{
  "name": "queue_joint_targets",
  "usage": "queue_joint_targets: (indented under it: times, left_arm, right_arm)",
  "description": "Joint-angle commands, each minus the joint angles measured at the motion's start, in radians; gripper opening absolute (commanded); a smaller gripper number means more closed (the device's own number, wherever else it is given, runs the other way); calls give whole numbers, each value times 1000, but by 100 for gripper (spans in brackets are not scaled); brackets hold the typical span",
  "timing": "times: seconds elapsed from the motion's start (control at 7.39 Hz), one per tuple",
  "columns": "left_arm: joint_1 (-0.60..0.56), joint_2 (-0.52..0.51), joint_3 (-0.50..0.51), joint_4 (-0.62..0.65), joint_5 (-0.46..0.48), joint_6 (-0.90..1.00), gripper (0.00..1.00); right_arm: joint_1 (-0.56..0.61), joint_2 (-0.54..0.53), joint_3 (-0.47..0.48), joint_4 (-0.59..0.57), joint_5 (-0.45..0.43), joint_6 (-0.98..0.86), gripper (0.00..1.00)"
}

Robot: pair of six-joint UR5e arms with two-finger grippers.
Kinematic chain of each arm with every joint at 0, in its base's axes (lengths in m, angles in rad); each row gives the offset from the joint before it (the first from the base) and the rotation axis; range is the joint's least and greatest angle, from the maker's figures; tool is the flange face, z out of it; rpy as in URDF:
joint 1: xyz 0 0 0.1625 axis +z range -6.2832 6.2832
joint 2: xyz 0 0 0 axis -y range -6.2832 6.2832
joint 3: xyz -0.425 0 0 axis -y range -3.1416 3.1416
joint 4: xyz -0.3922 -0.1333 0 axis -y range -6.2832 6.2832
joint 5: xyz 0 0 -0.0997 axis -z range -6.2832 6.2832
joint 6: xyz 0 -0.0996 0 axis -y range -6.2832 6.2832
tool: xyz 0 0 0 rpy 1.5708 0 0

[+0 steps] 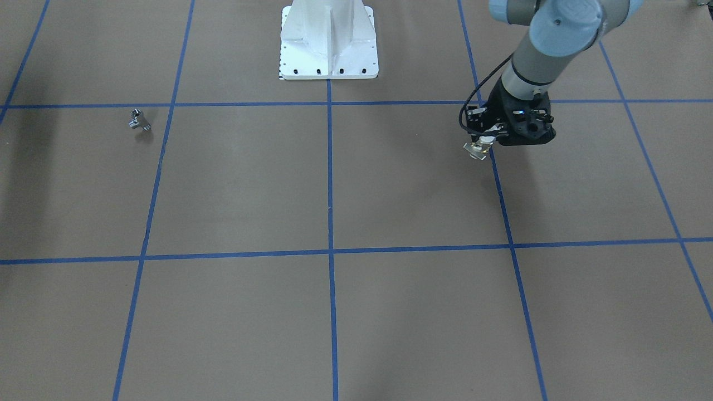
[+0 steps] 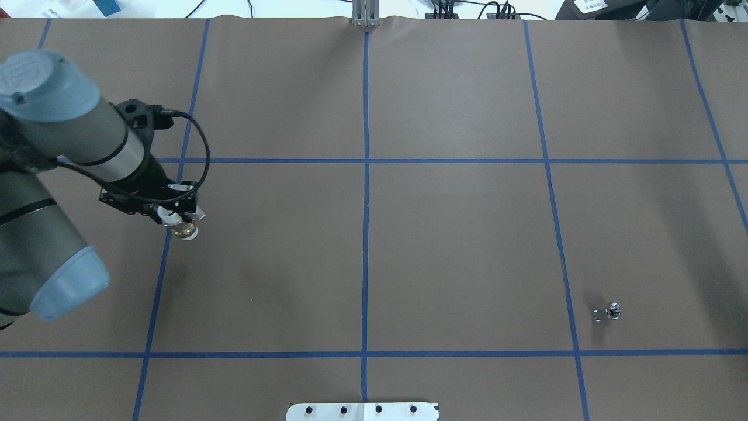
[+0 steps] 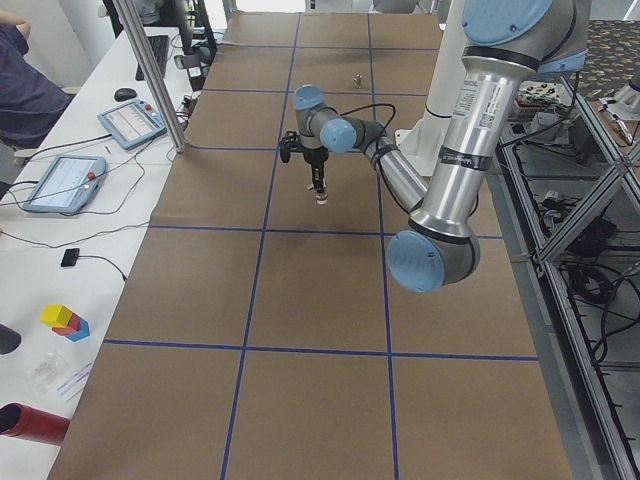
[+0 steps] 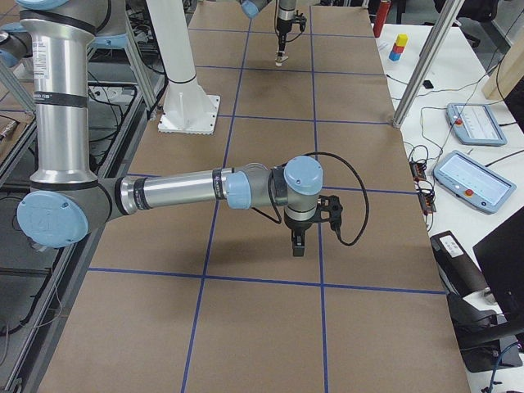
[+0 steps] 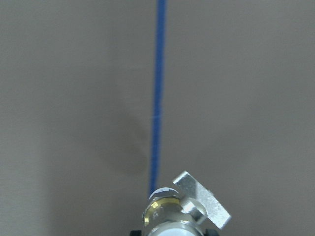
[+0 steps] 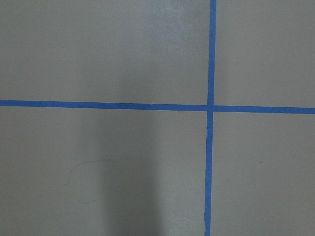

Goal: Assemble PPR valve and pipe with both arms
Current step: 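Lift the valve with the left gripper and carry it to table center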

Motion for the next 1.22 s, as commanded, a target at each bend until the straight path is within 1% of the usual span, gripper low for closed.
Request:
queue_joint_targets:
  times: [0.0, 0.14, 0.27, 0.41, 0.54, 0.68, 0.81, 1.08]
  left_arm:
    - [17, -232, 122, 53, -2, -118, 0]
    - [28, -324, 229, 23, -2, -154, 0]
    - [47, -381, 339, -81, -2, -232, 0]
    - [48, -437, 444, -152, -1, -258, 0]
    - [59, -487, 530, -195, 1, -275, 0]
    - [60, -553, 620, -235, 1, -298, 0]
    - [73, -619, 697, -249, 1, -312, 0]
    - [102, -631, 729, -264, 4, -312, 0]
  right_arm:
    - [0, -4, 1, 1, -1, -3, 100]
    - [0, -4, 4, 1, -1, -3, 100]
    - [0, -4, 10, 1, 2, -3, 100]
    - [0, -4, 10, 2, 4, -2, 100]
    - [0, -6, 9, 39, 11, 0, 100]
    - [0, -7, 4, 53, 13, 3, 100]
    - [0, -9, 7, 53, 13, 1, 100]
    - [0, -17, 10, 54, 26, 0, 100]
